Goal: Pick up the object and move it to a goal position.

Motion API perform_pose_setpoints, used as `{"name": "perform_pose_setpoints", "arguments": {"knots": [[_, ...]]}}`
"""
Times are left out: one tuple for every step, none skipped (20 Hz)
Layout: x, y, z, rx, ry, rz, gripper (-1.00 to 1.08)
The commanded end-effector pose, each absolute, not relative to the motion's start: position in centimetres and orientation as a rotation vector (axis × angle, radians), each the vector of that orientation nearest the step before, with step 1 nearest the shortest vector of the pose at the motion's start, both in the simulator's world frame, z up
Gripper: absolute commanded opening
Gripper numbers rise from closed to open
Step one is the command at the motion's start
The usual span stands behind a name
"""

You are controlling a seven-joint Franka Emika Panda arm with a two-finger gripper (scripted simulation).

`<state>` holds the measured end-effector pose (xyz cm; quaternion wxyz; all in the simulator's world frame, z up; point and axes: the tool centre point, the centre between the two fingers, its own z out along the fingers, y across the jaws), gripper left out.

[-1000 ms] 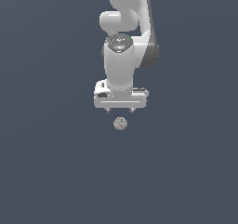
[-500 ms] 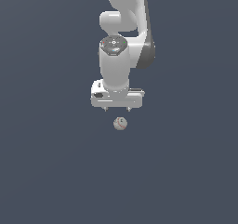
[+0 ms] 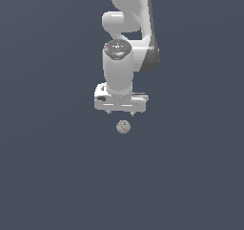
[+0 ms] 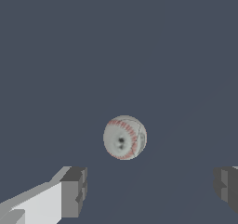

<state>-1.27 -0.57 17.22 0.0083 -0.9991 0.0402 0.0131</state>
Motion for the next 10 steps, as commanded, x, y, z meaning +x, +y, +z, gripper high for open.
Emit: {"name": "perform_pose_setpoints", "arguments": {"knots": [[-1.3, -0.5, 16.7, -3.121, 0.169, 0.039, 1.0], [-1.3, -0.4, 16.5, -3.12, 0.191, 0.038, 1.0], [-1.3, -0.3, 16.2, -3.119, 0.215, 0.037, 1.0], [-1.4, -0.3, 15.9, -3.118, 0.24, 0.036, 1.0], [-1.4, -0.2, 15.6, -3.116, 0.268, 0.034, 1.0], [-1.4, -0.2, 15.3, -3.114, 0.298, 0.033, 1.0], [-1.4, -0.1, 14.9, -3.111, 0.33, 0.031, 1.0], [-1.5, 0.0, 14.5, -3.108, 0.364, 0.029, 1.0], [-1.5, 0.1, 14.1, -3.105, 0.399, 0.027, 1.0], [-1.6, 0.1, 13.7, -3.101, 0.437, 0.025, 1.0]]}}
